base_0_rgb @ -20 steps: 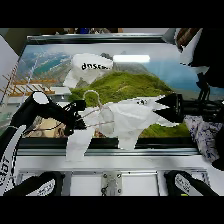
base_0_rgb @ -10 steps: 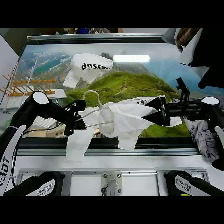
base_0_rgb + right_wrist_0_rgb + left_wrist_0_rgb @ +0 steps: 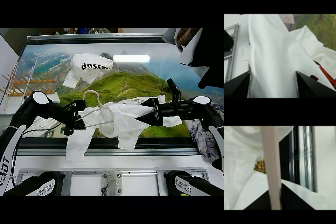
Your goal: Fold the clothes and pants, and hang the long-sleeved shirts on hangers.
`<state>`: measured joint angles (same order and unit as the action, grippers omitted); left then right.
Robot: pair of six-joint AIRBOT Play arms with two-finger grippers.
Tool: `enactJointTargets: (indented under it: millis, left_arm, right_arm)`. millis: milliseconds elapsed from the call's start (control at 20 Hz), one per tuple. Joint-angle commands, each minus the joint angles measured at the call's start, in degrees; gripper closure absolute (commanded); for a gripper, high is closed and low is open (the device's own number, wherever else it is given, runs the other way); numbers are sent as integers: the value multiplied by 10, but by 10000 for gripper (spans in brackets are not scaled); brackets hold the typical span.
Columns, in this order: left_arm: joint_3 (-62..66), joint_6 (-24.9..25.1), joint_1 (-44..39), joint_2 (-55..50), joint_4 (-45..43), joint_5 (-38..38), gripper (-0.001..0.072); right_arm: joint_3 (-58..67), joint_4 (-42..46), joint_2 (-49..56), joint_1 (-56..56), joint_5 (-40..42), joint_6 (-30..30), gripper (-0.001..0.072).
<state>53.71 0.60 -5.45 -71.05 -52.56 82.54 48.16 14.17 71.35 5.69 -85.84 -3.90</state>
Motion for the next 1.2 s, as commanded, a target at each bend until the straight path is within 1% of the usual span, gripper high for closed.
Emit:
enactJointTargets:
  millis: [0,1150]
  left_arm:
    - [0,0,0,0,1,0,688]
    - [0,0,0,0,1,0,688]
  right_arm:
    - [0,-1,0,-9,5,0,97]
    - [0,-1,0,-22,5,0,99]
